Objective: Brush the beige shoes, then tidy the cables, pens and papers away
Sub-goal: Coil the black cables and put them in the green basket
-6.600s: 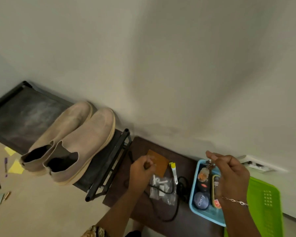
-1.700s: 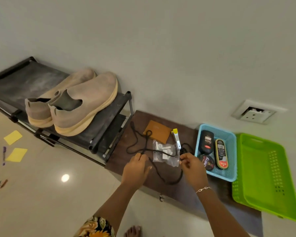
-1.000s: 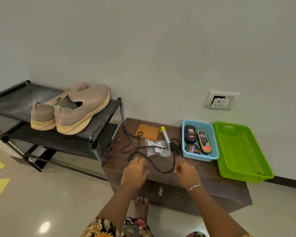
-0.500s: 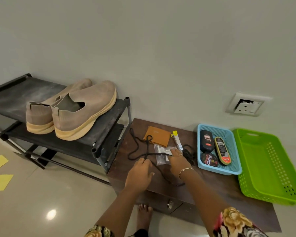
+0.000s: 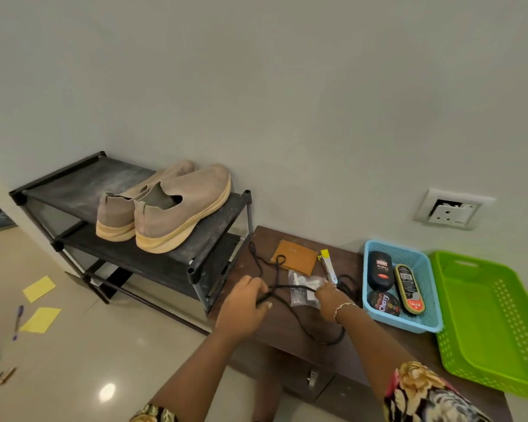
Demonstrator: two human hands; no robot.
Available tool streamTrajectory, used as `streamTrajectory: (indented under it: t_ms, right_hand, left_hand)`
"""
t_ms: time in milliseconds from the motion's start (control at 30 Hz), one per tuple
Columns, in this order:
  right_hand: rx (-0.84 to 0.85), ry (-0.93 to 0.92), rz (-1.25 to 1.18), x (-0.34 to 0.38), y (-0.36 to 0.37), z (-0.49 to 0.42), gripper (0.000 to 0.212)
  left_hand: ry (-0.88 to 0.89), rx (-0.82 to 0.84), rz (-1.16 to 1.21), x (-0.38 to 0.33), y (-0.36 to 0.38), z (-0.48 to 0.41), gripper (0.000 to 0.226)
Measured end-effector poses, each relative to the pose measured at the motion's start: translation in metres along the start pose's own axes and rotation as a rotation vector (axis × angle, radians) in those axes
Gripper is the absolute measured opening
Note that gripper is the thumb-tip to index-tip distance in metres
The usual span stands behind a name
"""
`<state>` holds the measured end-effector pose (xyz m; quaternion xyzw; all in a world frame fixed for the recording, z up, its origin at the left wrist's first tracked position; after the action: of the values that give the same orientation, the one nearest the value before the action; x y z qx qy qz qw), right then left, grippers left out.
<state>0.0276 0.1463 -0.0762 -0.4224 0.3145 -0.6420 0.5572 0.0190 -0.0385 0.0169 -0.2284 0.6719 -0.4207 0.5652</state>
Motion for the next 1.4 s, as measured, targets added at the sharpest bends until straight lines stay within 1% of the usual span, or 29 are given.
streamTrajectory:
  t_ms: [133, 233, 267, 333, 433, 500, 567, 633, 700, 800, 867, 933, 1000, 1100, 1167, 1233, 1267, 1333, 1400]
  right_hand:
    - [-0.257, -0.019, -0.226, 0.004, -0.040, 0.022, 0.033]
    - [-0.442, -0.093, -0.377, 0.011, -0.091, 0.049, 0.022]
    - [-0.484, -0.118, -0.445, 0.014, -0.107, 0.059, 0.020]
    - [-0.554, -0.141, -0.598, 0.019, -0.137, 0.082, 0.024]
    - [-0.644, -0.193, -0.721, 0.031, -0.179, 0.116, 0.019]
    - [-0.671, -0.259, -0.782, 0.044, -0.201, 0.137, 0.019]
    - [-0.696, -0.324, -0.911, 0.052, -0.217, 0.156, 0.026]
    - [-0.682, -0.344, -1.026, 0.058, -0.224, 0.170, 0.022]
    - [-0.605, -0.326, -1.100, 0.068, -0.221, 0.181, 0.021]
    - [-0.452, -0.257, -1.119, 0.085, -0.207, 0.194, 0.018]
    - [-0.391, -0.239, -1.190, 0.096, -0.201, 0.201, 0.023]
    - [-0.355, -0.250, -1.340, 0.107, -0.199, 0.209, 0.026]
    - [-0.310, -0.287, -1.553, 0.120, -0.199, 0.217, 0.028]
    - [-0.273, -0.404, -1.858, 0.137, -0.205, 0.228, 0.028]
    - [-0.294, -0.477, -1.993, 0.142, -0.210, 0.233, 0.022]
    - [-0.358, -0.537, -2.096, 0.141, -0.213, 0.236, 0.020]
    - [-0.419, -0.544, -2.134, 0.137, -0.212, 0.236, 0.024]
    - [-0.596, -0.529, -2.157, 0.121, -0.211, 0.235, 0.034]
    - [-0.769, -0.538, -2.131, 0.108, -0.212, 0.236, 0.034]
  left_hand:
    - [-0.056, 0.026, -0.042, 0.009, -0.006, 0.002, 0.025]
    - [-0.082, -0.006, 0.085, -0.011, -0.019, -0.005, 0.024]
    - [-0.070, -0.026, 0.157, -0.023, -0.026, -0.008, 0.026]
    - [-0.017, -0.027, 0.288, -0.053, -0.040, -0.015, 0.037]
    - [0.085, 0.057, 0.396, -0.101, -0.052, -0.023, 0.049]
    - [0.108, 0.091, 0.438, -0.123, -0.059, -0.025, 0.043]
    - [0.119, 0.066, 0.427, -0.138, -0.074, -0.024, 0.026]
    - [0.150, 0.032, 0.466, -0.149, -0.092, -0.019, 0.015]
    - [0.167, 0.008, 0.501, -0.157, -0.110, -0.012, 0.013]
    - [0.184, -0.013, 0.507, -0.164, -0.132, -0.003, 0.017]
    - [0.188, -0.009, 0.545, -0.165, -0.144, 0.001, 0.020]
    - [0.180, -0.011, 0.588, -0.162, -0.152, 0.006, 0.018]
    - [0.172, -0.008, 0.622, -0.157, -0.155, 0.011, 0.011]
    - [0.170, 0.007, 0.660, -0.150, -0.153, 0.019, 0.010]
    - [0.146, 0.030, 0.683, -0.144, -0.145, 0.024, 0.011]
    - [0.132, 0.062, 0.693, -0.142, -0.133, 0.031, 0.011]
    - [0.130, 0.089, 0.703, -0.141, -0.125, 0.034, 0.012]
    - [0.123, 0.161, 0.716, -0.145, -0.112, 0.039, 0.011]
    - [0.125, 0.205, 0.655, -0.150, -0.104, 0.043, 0.014]
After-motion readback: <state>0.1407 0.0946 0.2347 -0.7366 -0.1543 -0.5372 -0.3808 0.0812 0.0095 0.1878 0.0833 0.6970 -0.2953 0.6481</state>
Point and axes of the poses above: each hand's wrist, its own z-axis away from the middle knuckle, its own y-axis out of the palm, x = y × z, the point moved 10 cm from there along -z, towards the middle knuckle, and after that the axes turned 8 degrees about -y, right-handed, at the moved point
